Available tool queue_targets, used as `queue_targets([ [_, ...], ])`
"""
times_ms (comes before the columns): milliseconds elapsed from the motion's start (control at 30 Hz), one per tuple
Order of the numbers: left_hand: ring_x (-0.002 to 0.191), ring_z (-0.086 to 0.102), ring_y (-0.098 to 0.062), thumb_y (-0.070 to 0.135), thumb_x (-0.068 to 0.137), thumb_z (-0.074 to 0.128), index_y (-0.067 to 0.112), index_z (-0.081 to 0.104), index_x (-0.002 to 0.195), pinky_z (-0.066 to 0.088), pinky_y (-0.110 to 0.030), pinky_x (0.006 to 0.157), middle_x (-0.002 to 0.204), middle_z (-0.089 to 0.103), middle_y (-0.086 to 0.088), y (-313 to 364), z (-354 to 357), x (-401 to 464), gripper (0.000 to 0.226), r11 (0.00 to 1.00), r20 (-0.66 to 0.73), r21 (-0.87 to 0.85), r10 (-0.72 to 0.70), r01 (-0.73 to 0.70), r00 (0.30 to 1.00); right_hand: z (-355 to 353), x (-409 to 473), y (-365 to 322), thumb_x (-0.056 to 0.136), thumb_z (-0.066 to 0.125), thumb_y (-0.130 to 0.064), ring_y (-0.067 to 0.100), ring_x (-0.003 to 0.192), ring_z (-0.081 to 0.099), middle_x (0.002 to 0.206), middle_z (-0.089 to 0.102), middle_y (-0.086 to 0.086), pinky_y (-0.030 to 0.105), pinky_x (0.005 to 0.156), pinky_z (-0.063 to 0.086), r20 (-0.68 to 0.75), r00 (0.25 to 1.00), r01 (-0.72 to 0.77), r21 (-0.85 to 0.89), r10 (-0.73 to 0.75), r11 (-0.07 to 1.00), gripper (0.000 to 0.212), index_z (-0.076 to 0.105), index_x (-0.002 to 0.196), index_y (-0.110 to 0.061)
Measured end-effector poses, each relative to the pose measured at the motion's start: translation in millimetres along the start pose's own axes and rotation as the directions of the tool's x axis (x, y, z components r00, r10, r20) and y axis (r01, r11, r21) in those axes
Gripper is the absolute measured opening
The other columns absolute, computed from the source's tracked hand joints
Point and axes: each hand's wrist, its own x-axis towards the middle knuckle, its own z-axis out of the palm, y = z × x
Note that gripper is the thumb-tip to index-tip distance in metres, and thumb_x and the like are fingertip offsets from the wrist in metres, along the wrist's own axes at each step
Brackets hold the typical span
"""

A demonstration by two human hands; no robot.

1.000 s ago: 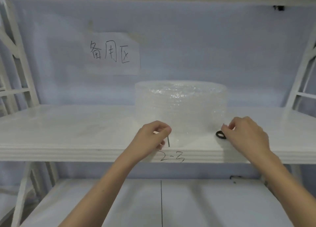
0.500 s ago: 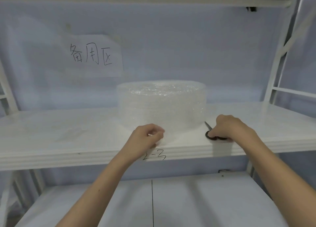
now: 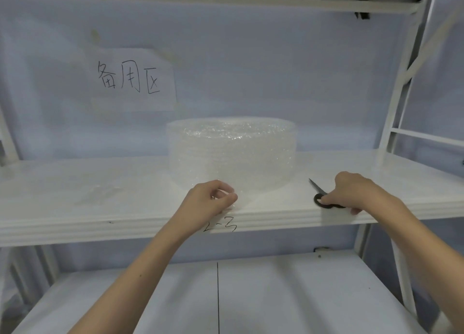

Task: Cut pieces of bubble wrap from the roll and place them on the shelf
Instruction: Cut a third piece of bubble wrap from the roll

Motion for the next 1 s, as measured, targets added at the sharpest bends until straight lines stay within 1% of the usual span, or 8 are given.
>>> queue_targets([
  [200,0.061,0.062,-0.005,0.023,0.085,0.068,0.025,0.072,0.095,0.056,-0.037,0.078,0.069,0.070,0.014,0,0,1,0.010,1.000,0.000,0.024,-0.014,0.014,1.000,-4,1,-3,0.079,0.073,-0.035,0.017,0.047,0.060,0.069,0.060,0.006,0.024,0.049,0.047,-0.036,0.999,0.014,-0.062,-0.016,0.998,0.037,0.047,0.072,-0.009],
  [367,0.062,0.062,-0.005,0.022,0.085,0.067,0.025,0.073,0.092,0.054,-0.033,0.075,0.074,0.072,0.009,-1,-1,1,0.009,1.000,0.009,0.011,-0.019,0.019,1.000,-6,-3,-3,0.081,0.069,-0.028,0.019,0.054,0.064,0.076,0.060,0.007,0.025,0.054,0.049,0.042,0.999,0.011,-0.030,-0.010,0.999,0.029,0.048,0.077,-0.009],
  [500,0.070,0.065,-0.009,0.033,0.083,0.068,0.029,0.075,0.086,0.055,-0.041,0.085,0.074,0.072,0.008,-4,-4,2,0.009,1.000,0.033,0.020,-0.022,0.021,0.999,-12,-21,21,0.083,0.066,-0.029,0.017,0.046,0.054,0.057,0.061,0.008,0.024,0.050,0.039,0.019,0.999,0.038,0.163,-0.041,0.986,0.035,0.052,0.062,-0.005],
  [567,0.073,0.066,-0.010,0.037,0.082,0.069,0.030,0.075,0.085,0.055,-0.040,0.084,0.080,0.074,0.003,-4,-3,1,0.009,1.000,0.047,0.023,-0.016,0.015,0.999,-8,-38,38,0.080,0.069,-0.022,0.018,0.052,0.059,0.061,0.065,0.014,0.022,0.054,0.049,0.064,0.989,0.076,0.554,-0.133,0.829,0.033,0.064,0.059,0.003],
  [600,0.073,0.066,-0.008,0.035,0.083,0.070,0.030,0.076,0.084,0.055,-0.036,0.081,0.081,0.074,0.003,-4,-3,0,0.008,1.000,0.049,0.026,-0.009,0.008,0.999,-4,-49,43,0.077,0.075,-0.019,0.019,0.060,0.066,0.072,0.071,0.017,0.022,0.058,0.056,0.091,0.976,0.059,0.761,-0.196,0.646,0.029,0.071,0.066,0.007],
  [700,0.071,0.066,-0.002,0.024,0.086,0.071,0.025,0.076,0.087,0.050,-0.021,0.075,0.080,0.075,0.011,-2,-1,-1,0.006,1.000,0.065,0.016,-0.010,0.009,0.998,24,-67,49,0.050,0.093,-0.029,0.020,0.068,0.072,0.086,0.073,0.019,0.023,0.061,0.059,0.139,0.918,-0.066,0.977,-0.371,0.203,0.055,0.073,0.081,0.011],
  [833,0.089,0.072,-0.009,0.020,0.086,0.072,0.022,0.076,0.092,0.051,-0.022,0.082,0.086,0.078,0.005,0,1,-4,0.008,0.997,0.096,-0.065,-0.031,0.038,0.995,71,-82,18,0.038,0.096,-0.043,0.020,0.065,0.068,0.072,0.065,0.014,0.031,0.055,0.058,0.171,0.876,-0.072,0.971,-0.451,0.228,0.058,0.072,0.072,-0.002],
  [1000,0.086,0.074,-0.004,0.018,0.091,0.068,0.013,0.074,0.094,0.044,-0.006,0.062,0.085,0.079,0.002,5,5,-5,0.008,0.987,0.060,-0.150,-0.052,0.061,0.997,109,-95,-27,0.068,0.076,-0.027,0.022,0.067,0.064,0.083,0.064,0.013,0.035,0.053,0.055,0.210,0.862,-0.141,0.974,-0.461,0.179,0.035,0.067,0.085,0.002],
])
